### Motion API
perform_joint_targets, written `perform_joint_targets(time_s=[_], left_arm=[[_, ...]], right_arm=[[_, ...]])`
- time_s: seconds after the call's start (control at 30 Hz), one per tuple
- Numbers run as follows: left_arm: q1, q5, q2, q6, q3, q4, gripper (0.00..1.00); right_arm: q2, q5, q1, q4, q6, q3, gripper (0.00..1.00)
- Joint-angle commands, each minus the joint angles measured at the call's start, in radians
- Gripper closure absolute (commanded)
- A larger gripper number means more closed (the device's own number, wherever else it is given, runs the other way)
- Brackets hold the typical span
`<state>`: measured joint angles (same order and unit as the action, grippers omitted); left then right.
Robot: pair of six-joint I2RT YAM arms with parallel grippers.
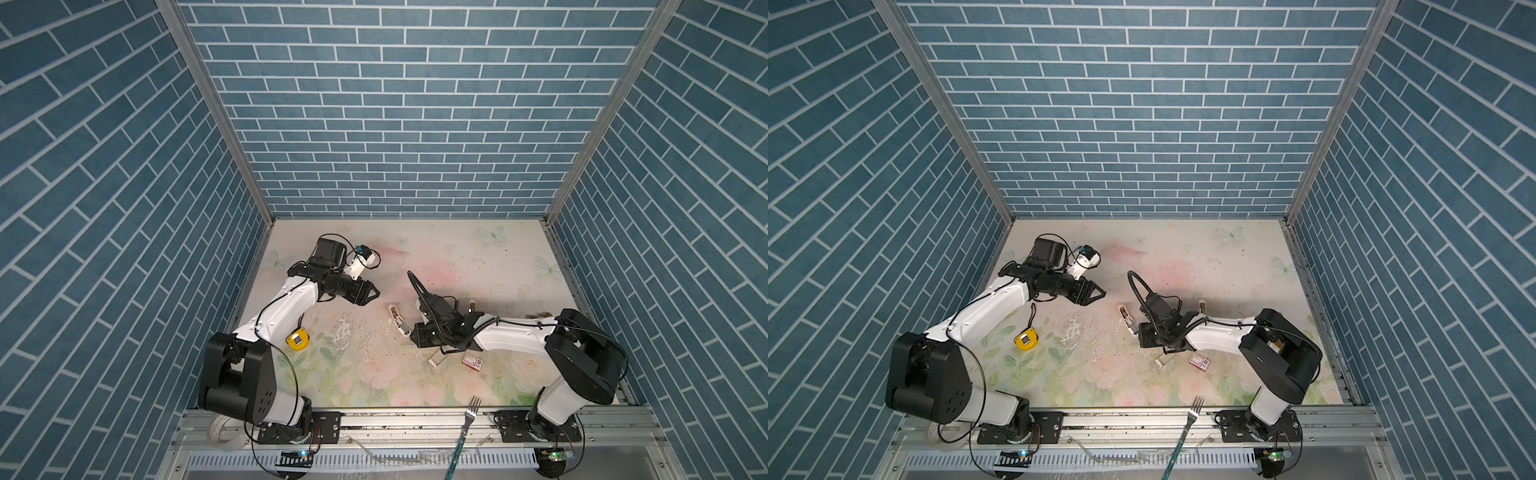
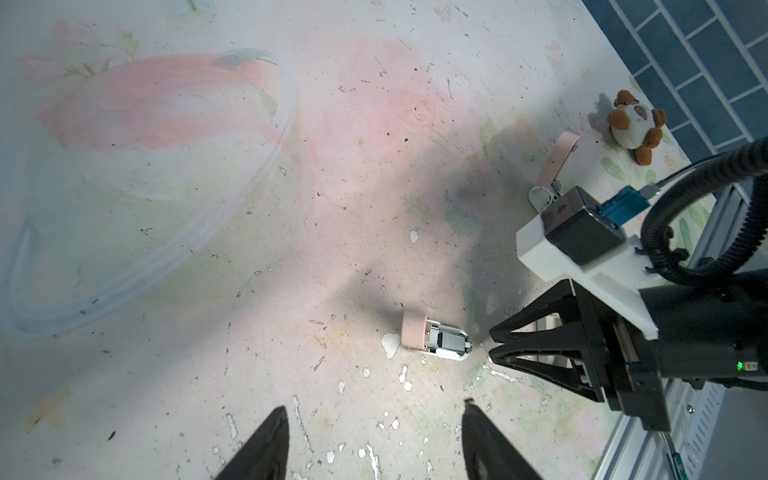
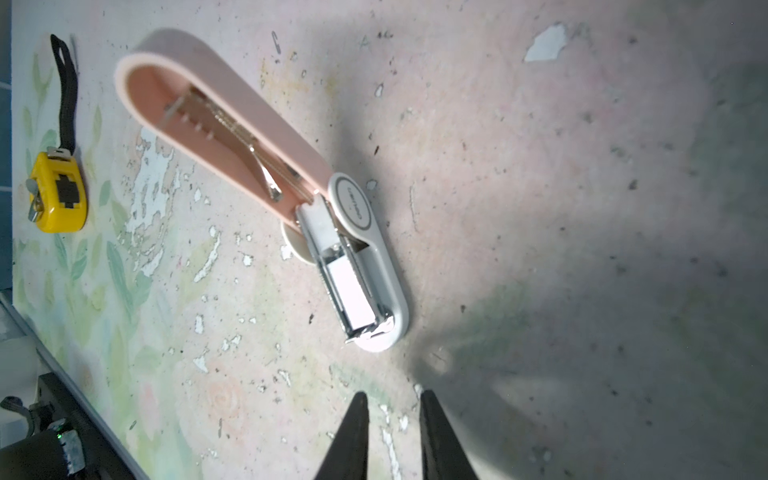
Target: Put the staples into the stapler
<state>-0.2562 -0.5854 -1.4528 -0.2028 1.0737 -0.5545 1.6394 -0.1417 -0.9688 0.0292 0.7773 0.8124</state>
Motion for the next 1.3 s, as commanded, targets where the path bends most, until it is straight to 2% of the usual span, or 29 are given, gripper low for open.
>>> perform_joint_targets(time_s=[0.0, 0.3, 0.87, 1.27], left_arm=[[-0.006, 0.007, 0.019, -0.014, 0.002, -0.001, 0.33], [-0.005, 0.015, 0.03, -0.018, 0.0, 0.0, 0.32], [-0.005, 0.017, 0.049, -0.019, -0.014, 0.011, 0.32], [-0.005, 0.025, 0.079, -0.018, -0.034, 0.019, 0.3]], right_arm=[[0.028, -0.039, -0.013, -0.014, -0.017, 0.024, 0.76], [0.101, -0.023, -0.016, 0.028, -0.029, 0.091, 0.76], [0.198, 0.048, -0.016, 0.221, -0.071, 0.205, 0.78], [0.186, 0.16, -0.017, 0.297, -0.104, 0.247, 0.77]])
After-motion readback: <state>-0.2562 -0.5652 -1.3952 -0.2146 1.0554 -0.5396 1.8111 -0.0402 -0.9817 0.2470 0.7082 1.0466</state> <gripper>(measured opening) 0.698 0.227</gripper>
